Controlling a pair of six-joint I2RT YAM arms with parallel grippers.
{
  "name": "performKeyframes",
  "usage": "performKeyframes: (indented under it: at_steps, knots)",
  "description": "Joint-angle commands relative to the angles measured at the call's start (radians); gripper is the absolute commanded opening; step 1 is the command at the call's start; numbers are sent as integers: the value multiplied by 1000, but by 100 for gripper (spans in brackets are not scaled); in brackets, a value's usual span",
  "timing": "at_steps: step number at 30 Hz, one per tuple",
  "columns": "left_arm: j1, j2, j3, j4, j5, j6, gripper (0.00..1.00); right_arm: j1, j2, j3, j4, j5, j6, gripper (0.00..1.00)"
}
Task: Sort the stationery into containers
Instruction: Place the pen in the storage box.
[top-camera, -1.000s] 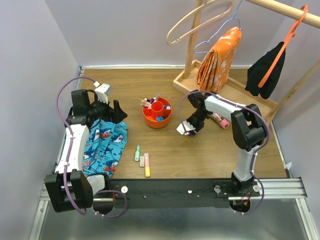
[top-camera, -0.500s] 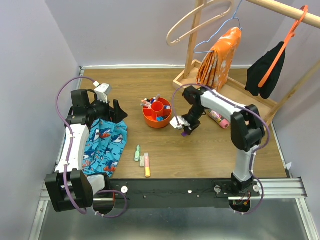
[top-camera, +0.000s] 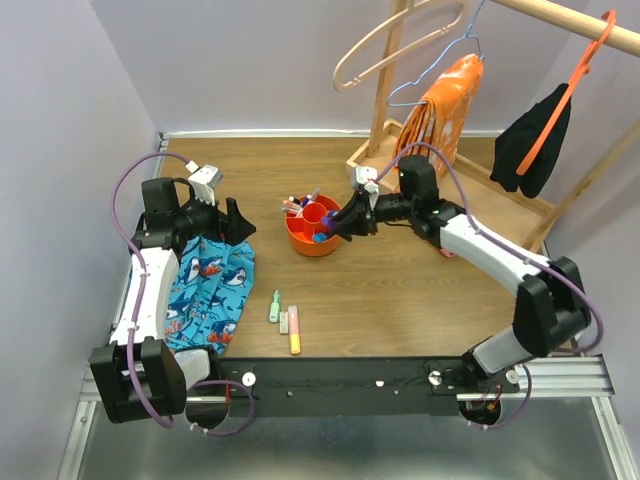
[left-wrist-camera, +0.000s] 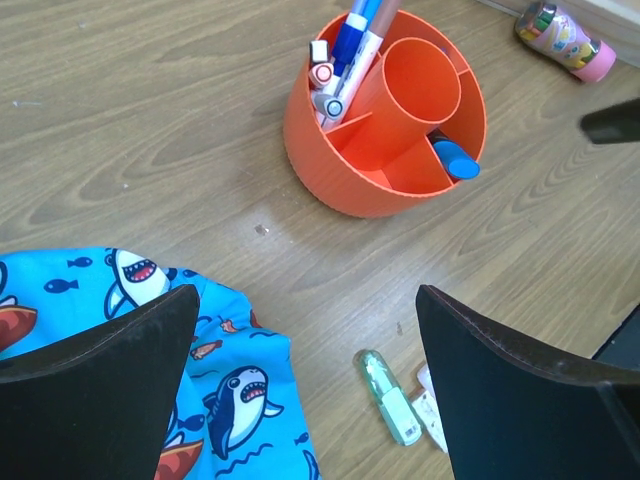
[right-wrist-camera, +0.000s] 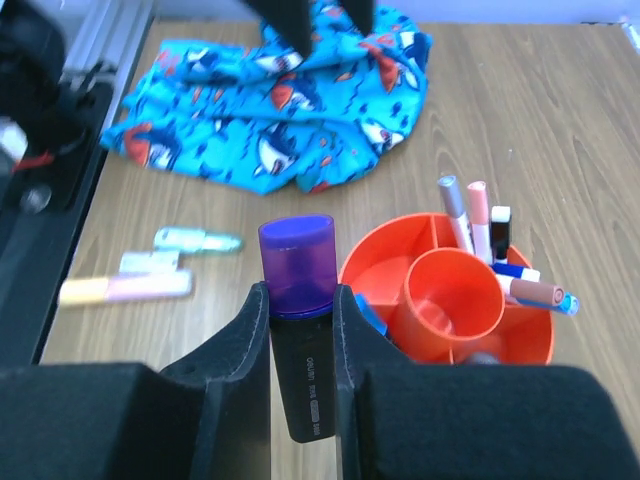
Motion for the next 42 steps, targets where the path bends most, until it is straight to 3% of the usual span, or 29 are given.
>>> performKeyframes:
  at_steps: [1, 11, 28, 30, 32, 36, 42]
  knots:
    - [7, 28, 60, -64, 19, 42, 99, -1, 92, -57, 566, -12, 306, 1]
    - [9, 70, 77, -72, -4, 68, 99, -1, 195, 5, 468, -92, 18, 1]
    - [23, 137, 83, -68, -4, 85, 99, 1, 352, -40, 657, -126, -10, 2]
    - [23, 137, 85, -68, -6, 91, 99, -1, 344, -35, 624, -139, -66, 11]
    - [24, 136, 83, -71, -7, 93, 99, -1, 335, -19, 500, -153, -167, 16]
    - [23, 128, 69, -58, -2, 85, 99, 1, 304, 1, 285, -176, -312, 36]
    - [24, 110, 56, -31, 13, 68, 99, 1, 223, 34, -46, -164, -517, 48]
